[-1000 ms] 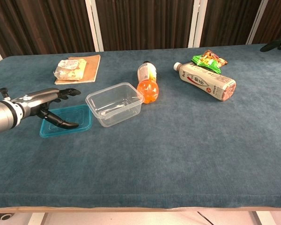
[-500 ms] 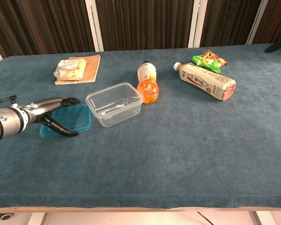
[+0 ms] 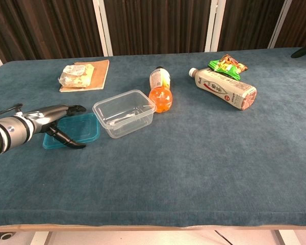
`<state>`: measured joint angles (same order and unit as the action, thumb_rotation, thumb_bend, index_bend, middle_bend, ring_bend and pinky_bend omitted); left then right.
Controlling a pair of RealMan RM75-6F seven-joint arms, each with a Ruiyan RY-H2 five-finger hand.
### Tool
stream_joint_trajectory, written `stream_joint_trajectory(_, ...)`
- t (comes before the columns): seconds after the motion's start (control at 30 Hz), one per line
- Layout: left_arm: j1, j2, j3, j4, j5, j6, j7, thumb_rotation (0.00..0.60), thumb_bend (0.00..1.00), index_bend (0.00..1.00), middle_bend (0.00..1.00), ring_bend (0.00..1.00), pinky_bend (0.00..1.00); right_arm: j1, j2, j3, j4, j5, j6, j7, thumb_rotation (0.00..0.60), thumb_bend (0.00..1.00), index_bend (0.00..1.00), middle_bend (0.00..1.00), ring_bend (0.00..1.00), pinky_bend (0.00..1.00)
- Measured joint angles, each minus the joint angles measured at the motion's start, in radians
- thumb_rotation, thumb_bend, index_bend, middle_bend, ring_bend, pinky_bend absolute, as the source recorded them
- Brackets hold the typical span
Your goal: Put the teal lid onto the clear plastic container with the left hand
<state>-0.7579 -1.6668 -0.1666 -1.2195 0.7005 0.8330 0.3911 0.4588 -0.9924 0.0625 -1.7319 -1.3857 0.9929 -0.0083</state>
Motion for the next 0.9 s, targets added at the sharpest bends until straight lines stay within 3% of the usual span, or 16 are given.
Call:
stream_joint_trajectory(0.2, -0.002, 0.002, -0.01, 0.009, -0.033, -0.009, 0.007, 0.508, 0.18, 0.0, 0.0, 0.08, 0.2, 0.0, 0.001, -0.003, -0.001, -0.005, 0.0, 0.001, 0.6, 0.13, 0.0, 0.0, 0.0, 0.0)
stream_joint_trajectory(0.37, -0.004, 0.004, -0.009, 0.019, -0.072, -0.025, 0.017, 0.558, 0.18, 0.0, 0.04, 0.25, 0.29, -0.001, 0.005, -0.002, -0.005, -0.001, 0.002, -0.001, 0.6, 0.13, 0.0, 0.0, 0.0, 0.0)
stream_joint_trajectory(0.43, -0.007, 0.006, -0.007, 0.023, -0.099, -0.031, 0.031, 0.587, 0.18, 0.0, 0.12, 0.33, 0.35, 0.0, 0.005, -0.002, -0.005, 0.0, 0.0, -0.003, 0.6, 0.13, 0.0, 0.0, 0.0, 0.0)
stream_joint_trajectory(0.57, -0.015, 0.012, -0.003, 0.024, -0.144, -0.038, 0.064, 0.6, 0.18, 0.13, 0.46, 0.67, 0.67, 0.002, 0.004, -0.001, -0.008, 0.001, -0.002, -0.003, 0.6, 0.13, 0.0, 0.0, 0.0, 0.0)
stream_joint_trajectory(0.67, -0.015, 0.027, 0.0, 0.003, -0.154, -0.045, 0.065, 0.6, 0.19, 0.22, 0.62, 0.83, 0.83, 0.003, 0.003, -0.002, -0.007, 0.001, -0.005, -0.003, 0.6, 0.13, 0.0, 0.0, 0.0, 0.0)
stream_joint_trajectory(0.73, -0.012, 0.037, 0.002, -0.013, -0.15, -0.043, 0.06, 0.6, 0.2, 0.24, 0.67, 0.89, 0.89, 0.003, 0.003, -0.003, -0.007, 0.002, -0.007, -0.003, 0.6, 0.13, 0.0, 0.0, 0.0, 0.0)
stream_joint_trajectory(0.9, 0.011, 0.068, 0.005, -0.067, -0.086, -0.01, 0.025, 0.6, 0.22, 0.25, 0.7, 0.93, 0.94, 0.003, 0.003, -0.004, -0.01, 0.002, -0.006, -0.004, 0.6, 0.13, 0.0, 0.0, 0.0, 0.0)
